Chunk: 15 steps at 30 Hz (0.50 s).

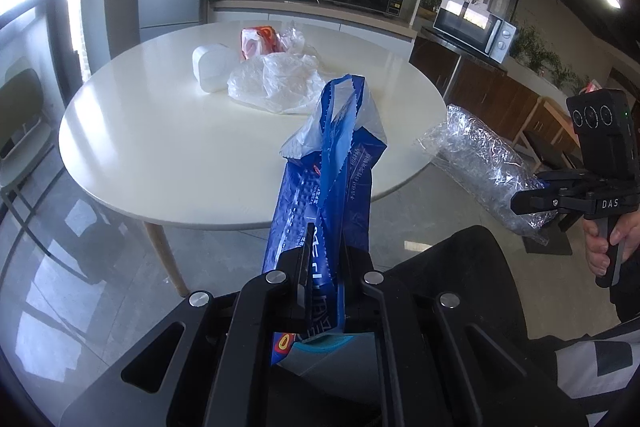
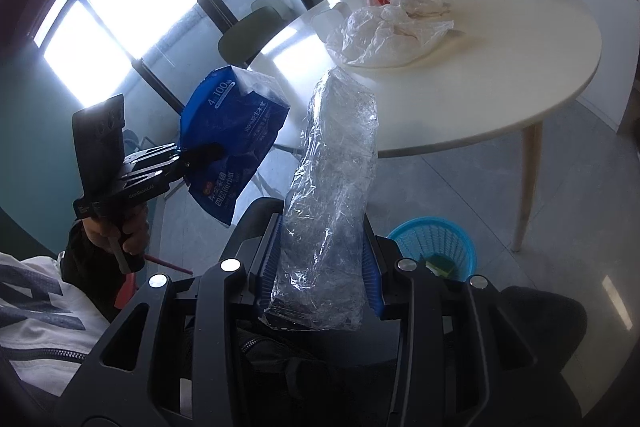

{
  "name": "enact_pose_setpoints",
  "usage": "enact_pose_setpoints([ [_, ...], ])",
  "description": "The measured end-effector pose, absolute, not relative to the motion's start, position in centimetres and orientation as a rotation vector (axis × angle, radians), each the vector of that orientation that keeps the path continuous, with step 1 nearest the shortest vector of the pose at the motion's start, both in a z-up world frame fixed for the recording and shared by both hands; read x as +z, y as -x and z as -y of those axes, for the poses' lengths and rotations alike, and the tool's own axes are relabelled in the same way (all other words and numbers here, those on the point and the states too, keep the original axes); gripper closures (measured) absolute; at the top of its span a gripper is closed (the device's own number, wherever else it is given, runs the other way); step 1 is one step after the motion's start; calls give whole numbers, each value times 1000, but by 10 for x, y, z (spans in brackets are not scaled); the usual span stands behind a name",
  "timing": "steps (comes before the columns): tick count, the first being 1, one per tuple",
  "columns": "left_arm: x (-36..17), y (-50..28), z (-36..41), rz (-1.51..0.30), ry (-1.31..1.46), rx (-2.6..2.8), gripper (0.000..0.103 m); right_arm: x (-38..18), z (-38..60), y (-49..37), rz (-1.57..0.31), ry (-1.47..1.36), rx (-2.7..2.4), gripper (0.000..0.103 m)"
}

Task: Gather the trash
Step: 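Carry the blue bag and bubble wrap down over the wastebasket with both tools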

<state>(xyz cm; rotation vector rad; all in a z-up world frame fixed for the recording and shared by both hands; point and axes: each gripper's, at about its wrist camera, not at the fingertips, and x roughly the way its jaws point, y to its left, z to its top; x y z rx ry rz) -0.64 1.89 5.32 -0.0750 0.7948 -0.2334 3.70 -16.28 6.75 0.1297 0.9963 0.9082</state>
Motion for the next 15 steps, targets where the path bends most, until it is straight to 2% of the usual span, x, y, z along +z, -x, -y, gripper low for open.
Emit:
enact_pose_setpoints([
  [15,0,15,3,-937,58,-309,96,6,149,-25,-1166,-126,936,68],
])
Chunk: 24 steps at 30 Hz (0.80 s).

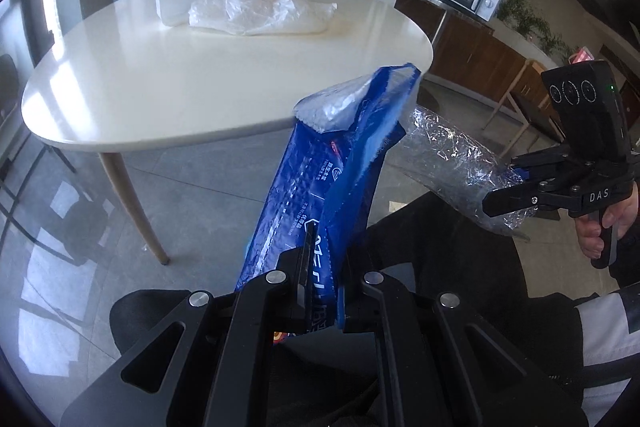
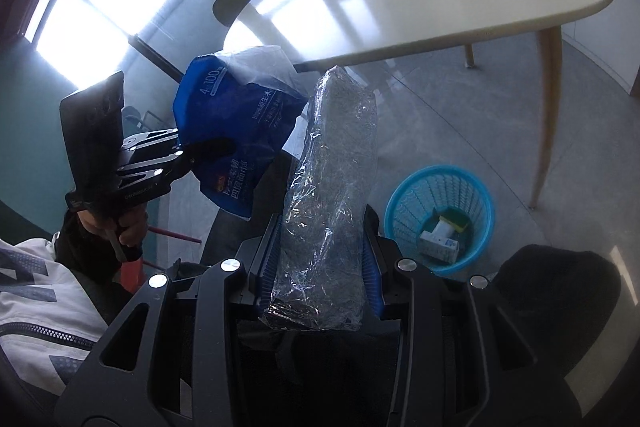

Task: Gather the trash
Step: 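Carry the blue bag and bubble wrap down over the wastebasket with both tools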

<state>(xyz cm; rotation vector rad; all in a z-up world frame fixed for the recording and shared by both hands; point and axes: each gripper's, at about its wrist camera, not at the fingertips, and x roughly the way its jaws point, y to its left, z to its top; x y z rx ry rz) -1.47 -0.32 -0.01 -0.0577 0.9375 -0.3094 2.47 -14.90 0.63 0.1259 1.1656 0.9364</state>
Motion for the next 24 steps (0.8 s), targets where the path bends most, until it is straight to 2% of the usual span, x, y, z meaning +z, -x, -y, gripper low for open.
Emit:
enact_pose_setpoints([
  [11,-39,8,7,-1034,59,-324,96,-25,147,-25,-1253,-159,928,68],
  [24,-105,-36,11,-1185,102,-332,96,-82,152,-58,-1375,-241,831,68],
])
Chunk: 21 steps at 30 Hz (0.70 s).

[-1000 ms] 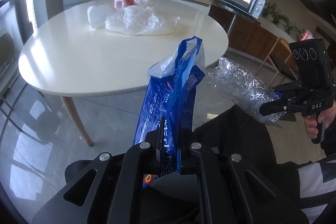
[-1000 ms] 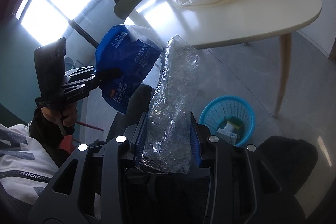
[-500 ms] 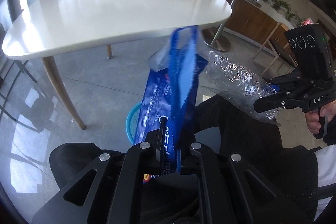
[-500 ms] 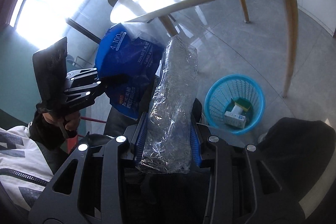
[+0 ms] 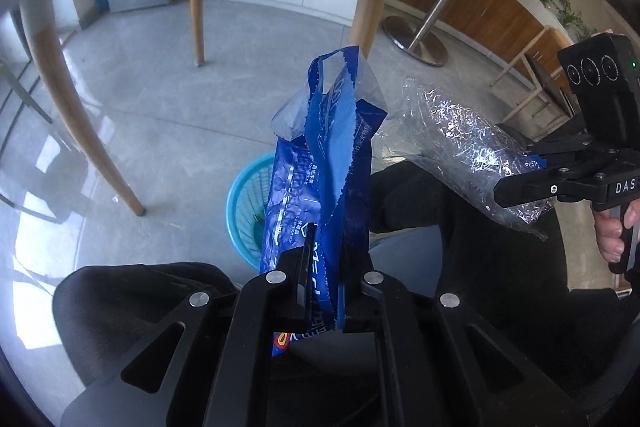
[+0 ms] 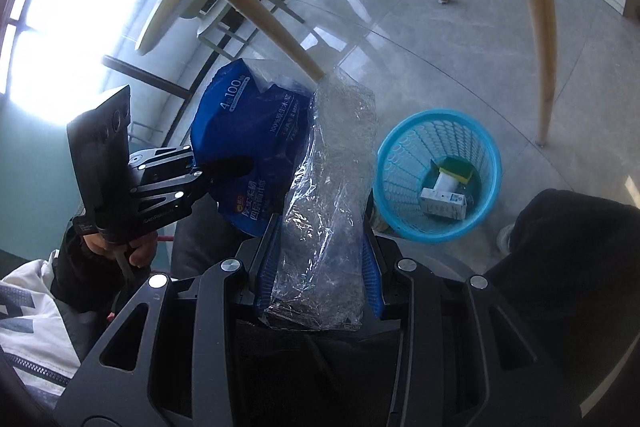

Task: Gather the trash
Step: 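Carry the blue bag and bubble wrap down over the wastebasket with both tools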

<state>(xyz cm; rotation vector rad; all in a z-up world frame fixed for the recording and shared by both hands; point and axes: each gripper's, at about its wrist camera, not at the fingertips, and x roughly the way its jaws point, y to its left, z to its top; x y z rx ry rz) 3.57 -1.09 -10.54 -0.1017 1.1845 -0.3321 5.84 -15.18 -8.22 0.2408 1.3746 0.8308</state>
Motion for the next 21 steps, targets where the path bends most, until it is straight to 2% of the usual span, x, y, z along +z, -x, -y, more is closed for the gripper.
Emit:
enact_pose_setpoints([
  [21,-224,-110,14,-1486,252,-261,96,-213,130,-137,-1618,-234,611,67],
])
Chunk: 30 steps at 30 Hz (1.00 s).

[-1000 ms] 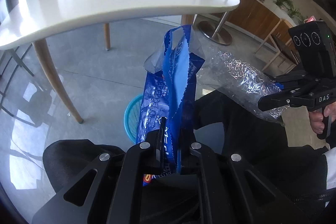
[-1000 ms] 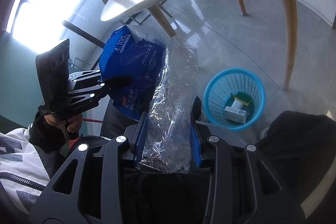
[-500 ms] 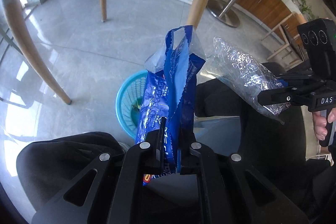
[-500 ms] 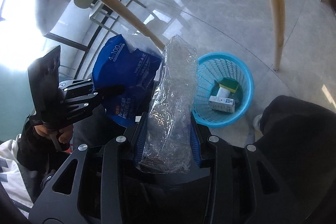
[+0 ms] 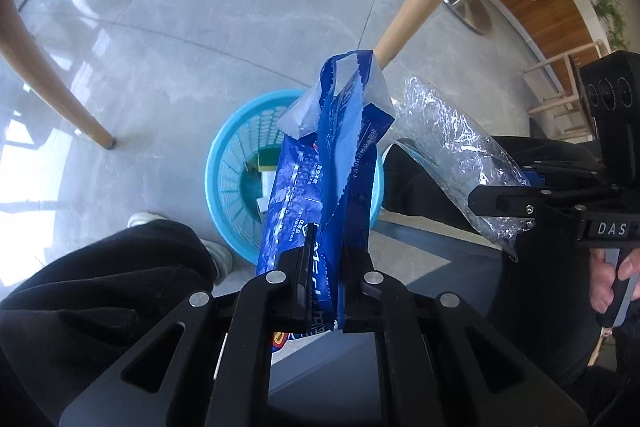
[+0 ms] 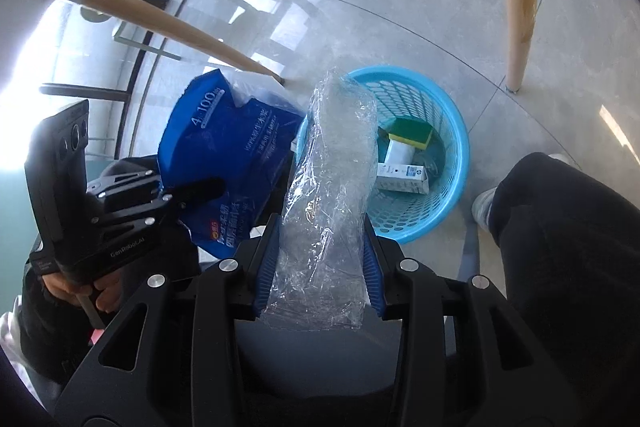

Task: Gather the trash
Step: 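Carry the blue bag and bubble wrap down over the wastebasket with both tools, then open both tools to drop the blue bag and bubble wrap into the wastebasket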

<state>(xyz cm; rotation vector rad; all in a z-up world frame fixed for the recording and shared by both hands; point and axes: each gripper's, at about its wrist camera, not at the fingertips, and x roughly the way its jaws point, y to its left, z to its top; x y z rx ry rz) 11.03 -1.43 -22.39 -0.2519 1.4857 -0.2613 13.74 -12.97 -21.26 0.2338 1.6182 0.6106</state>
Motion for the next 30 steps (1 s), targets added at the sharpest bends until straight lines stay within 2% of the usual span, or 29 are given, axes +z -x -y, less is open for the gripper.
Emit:
enact_pose_setpoints([
  [7,-266,-127,9,-1587,349,-200,96,-253,115,-157,-1702,-218,526,66],
  [14,-278,-131,12,-1612,355,-191,95,-267,111,-159,-1727,-209,499,64],
  [19,-283,-134,13,-1624,355,-186,89,-272,111,-160,-1725,-214,483,61],
  [22,-284,-134,12,-1631,353,-164,68,-274,112,-161,-1729,-212,470,52],
  [23,-285,-133,12,-1637,350,-157,58,-274,111,-161,-1729,-206,460,45],
  [24,-285,-133,11,-1638,346,-146,46,-273,112,-162,-1724,-201,450,28],
  [25,-286,-133,11,-1639,344,-141,43,-272,113,-163,-1716,-203,443,20],
  [27,-289,-132,10,-1646,345,-139,27,-272,115,-164,-1706,-217,439,18],
  [28,-290,-132,9,-1648,343,-129,22,-274,117,-165,-1701,-222,432,12],
  [30,-291,-132,7,-1649,351,-114,11,-273,118,-165,-1694,-236,424,11],
])
